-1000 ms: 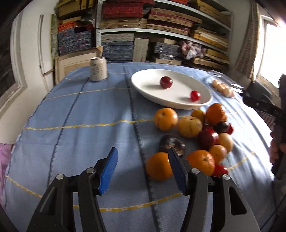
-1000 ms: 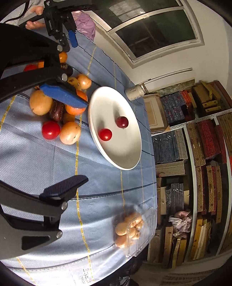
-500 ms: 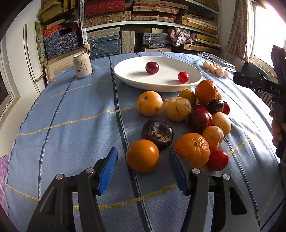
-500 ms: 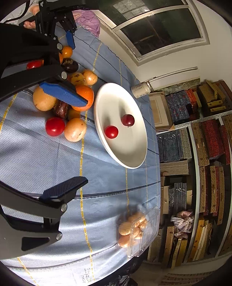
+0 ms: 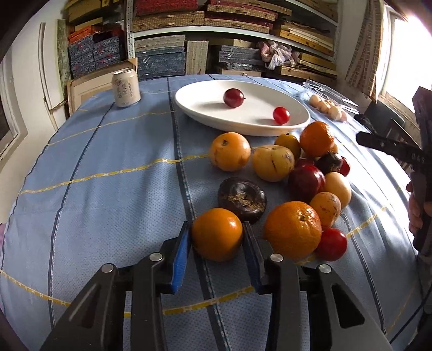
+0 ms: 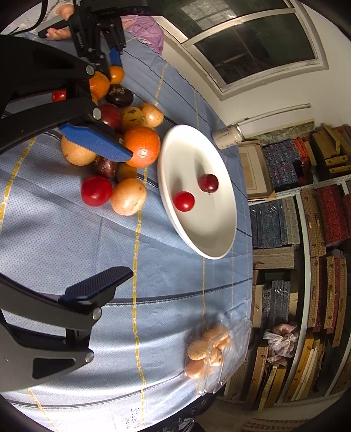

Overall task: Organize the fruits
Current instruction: 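Grasp another red tomato with the right tool while the left tool grasps a small orange, then place the tomato on the white plate with the right tool while the left tool places the orange there, then open both tools and pull them back from the plate toward the fruit cluster, then grasp a large tangerine with the left tool while the right tool grasps a red tomato, then place the tangerine on the white plate with the left tool while the right tool places the tomato there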

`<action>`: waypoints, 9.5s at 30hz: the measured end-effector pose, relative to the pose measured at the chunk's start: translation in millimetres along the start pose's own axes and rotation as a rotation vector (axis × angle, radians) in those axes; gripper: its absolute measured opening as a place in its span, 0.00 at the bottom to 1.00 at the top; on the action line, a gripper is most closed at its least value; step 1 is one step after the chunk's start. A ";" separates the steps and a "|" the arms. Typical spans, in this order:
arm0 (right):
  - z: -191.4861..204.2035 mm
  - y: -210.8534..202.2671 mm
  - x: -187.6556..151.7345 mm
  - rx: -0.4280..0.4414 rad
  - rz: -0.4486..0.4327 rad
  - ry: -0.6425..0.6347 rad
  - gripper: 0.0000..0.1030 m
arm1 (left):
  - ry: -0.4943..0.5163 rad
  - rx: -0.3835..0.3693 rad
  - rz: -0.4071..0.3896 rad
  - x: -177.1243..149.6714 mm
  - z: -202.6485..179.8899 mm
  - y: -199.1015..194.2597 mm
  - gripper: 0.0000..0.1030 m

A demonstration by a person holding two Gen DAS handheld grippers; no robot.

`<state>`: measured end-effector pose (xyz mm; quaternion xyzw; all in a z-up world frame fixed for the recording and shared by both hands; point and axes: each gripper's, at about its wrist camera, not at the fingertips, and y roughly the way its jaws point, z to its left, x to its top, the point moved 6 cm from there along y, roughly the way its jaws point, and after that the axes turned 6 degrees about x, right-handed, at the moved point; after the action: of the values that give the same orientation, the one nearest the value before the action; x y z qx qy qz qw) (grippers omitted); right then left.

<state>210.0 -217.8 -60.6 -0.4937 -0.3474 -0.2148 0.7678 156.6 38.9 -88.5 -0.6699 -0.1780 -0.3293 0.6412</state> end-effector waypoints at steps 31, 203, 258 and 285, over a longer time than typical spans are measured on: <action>22.6 43.2 -35.7 0.002 0.206 -0.136 0.29 | -0.076 0.033 -0.016 5.1 16.5 -3.8 0.37; 140.8 -0.7 -50.6 0.272 0.168 -0.432 0.86 | -0.255 -0.087 -0.047 10.6 9.1 -12.8 0.47; -10.8 142.9 110.0 -0.038 0.087 -0.026 0.28 | -0.273 -0.010 0.012 162.3 22.5 105.7 0.47; 20.0 85.5 126.7 0.020 -0.038 -0.040 0.49 | -0.280 -0.026 -0.120 176.1 22.0 47.8 0.59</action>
<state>345.5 -162.1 -12.8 -0.4835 -0.3744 -0.2160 0.7612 319.5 22.6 -5.2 -0.7058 -0.3010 -0.2726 0.5804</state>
